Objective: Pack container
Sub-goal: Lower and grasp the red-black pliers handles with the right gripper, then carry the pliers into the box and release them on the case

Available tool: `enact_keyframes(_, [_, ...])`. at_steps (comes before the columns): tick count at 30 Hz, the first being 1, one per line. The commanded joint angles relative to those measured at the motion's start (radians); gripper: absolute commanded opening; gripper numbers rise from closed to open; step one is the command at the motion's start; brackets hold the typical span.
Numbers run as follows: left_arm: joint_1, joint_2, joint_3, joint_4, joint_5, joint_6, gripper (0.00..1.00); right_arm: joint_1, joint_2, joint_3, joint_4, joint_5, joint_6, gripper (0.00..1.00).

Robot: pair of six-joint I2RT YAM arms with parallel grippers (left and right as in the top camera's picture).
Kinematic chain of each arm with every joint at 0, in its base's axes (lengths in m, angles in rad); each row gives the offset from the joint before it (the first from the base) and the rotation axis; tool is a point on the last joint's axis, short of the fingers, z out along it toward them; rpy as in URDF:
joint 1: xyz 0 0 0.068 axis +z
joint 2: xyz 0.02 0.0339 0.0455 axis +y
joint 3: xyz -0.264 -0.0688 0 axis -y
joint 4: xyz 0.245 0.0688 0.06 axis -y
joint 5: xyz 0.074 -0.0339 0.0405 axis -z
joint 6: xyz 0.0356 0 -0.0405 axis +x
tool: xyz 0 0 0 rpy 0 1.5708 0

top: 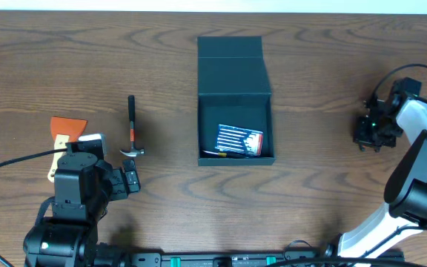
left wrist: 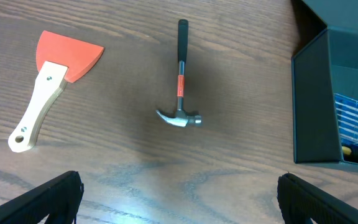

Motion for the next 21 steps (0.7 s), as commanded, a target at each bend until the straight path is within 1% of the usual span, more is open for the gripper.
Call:
enact_keyframes(1, [0.006,-0.001,0.016,-0.002,0.011,-0.001,0.98,0.053,0.031,-0.003,-0.013,-0.034,-0.011,0.01])
enact_keyframes(8, [0.006,-0.001,0.016,-0.003,0.011,-0.001,0.99,0.164,-0.041,0.075,-0.101,-0.033,-0.011,0.01])
enact_keyframes(16, [0.006,0.0,0.016,-0.003,0.011,-0.001,0.98,0.31,-0.219,0.292,-0.237,0.014,-0.012,0.01])
enact_keyframes(19, [0.006,-0.001,0.016,-0.003,0.011,-0.001,0.99,0.379,-0.267,0.379,-0.297,0.011,-0.079,0.01])
enact_keyframes(21, [0.006,-0.001,0.016,-0.003,0.011,-0.001,0.99,0.453,-0.294,0.44,-0.348,0.009,-0.187,0.01])
